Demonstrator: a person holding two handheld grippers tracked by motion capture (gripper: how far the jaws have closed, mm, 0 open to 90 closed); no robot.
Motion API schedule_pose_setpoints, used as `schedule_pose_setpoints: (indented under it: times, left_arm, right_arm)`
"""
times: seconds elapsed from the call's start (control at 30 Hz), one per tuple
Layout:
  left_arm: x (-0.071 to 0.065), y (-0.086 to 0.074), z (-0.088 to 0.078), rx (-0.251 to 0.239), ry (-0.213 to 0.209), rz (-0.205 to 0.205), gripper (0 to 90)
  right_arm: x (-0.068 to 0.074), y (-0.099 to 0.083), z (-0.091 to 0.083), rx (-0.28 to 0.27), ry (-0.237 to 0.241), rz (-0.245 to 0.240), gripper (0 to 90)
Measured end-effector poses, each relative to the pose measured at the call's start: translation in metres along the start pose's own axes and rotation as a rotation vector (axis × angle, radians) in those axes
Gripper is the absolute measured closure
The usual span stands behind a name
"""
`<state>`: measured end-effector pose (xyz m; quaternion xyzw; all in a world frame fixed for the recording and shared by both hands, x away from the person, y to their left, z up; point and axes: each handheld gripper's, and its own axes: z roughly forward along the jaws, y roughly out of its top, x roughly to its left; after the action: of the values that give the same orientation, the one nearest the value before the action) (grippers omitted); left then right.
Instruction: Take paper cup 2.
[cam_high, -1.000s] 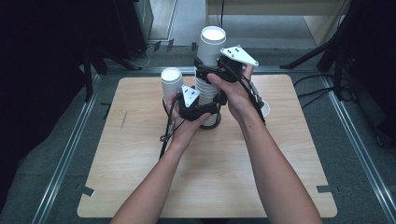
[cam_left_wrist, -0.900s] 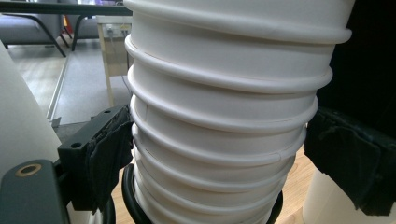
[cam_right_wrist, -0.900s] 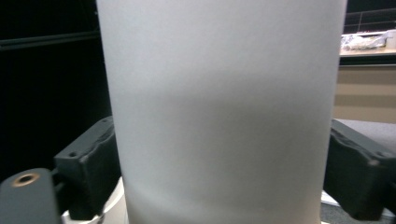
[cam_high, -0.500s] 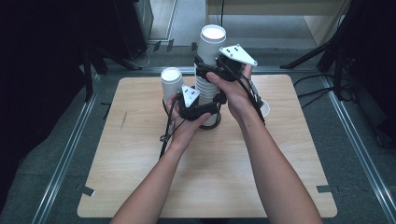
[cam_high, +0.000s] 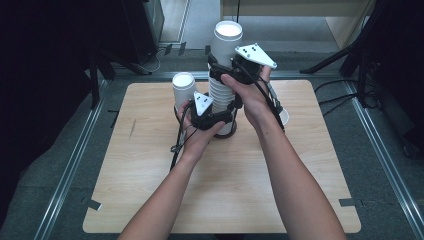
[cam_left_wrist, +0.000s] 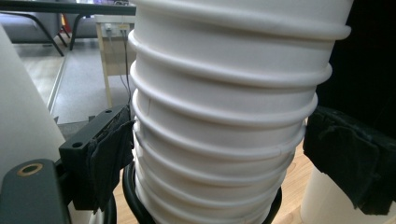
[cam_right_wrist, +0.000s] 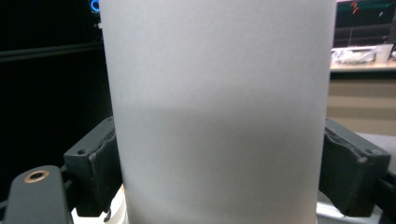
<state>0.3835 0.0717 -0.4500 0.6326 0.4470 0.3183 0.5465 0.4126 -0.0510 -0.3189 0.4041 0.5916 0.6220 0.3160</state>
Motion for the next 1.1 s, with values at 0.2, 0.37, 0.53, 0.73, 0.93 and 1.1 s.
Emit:
schedule_pose_setpoints:
  times: [0.2, 0.37, 0.53, 0.73, 0.93, 1.1]
  left_arm:
    - [0.004, -0.005, -0.004, 0.001, -0.007, 0.0, 8.5]
    - [0.006, -0.006, -0.009, -0.002, -0.012, 0.005, 9.1]
    - [0.006, -0.007, -0.013, -0.007, -0.011, 0.014, 9.1]
    - [0.005, -0.013, -0.019, -0.013, -0.006, 0.022, 9.1]
    - [0.004, -0.012, -0.024, -0.017, -0.017, 0.033, 9.0]
    - [0.003, -0.013, -0.027, -0.017, -0.022, 0.039, 8.8]
  right_arm:
    - [0.004, 0.003, -0.001, -0.036, -0.018, -0.033, 15.3]
    - [0.005, 0.006, -0.002, -0.039, -0.013, -0.025, 15.4]
    - [0.007, 0.011, -0.004, -0.055, -0.008, -0.018, 15.5]
    - [0.009, 0.02, -0.006, -0.076, -0.02, -0.012, 15.6]
    - [0.012, 0.026, -0.008, -0.088, -0.016, -0.017, 15.7]
    - [0.012, 0.031, -0.009, -0.099, -0.015, -0.01, 15.7]
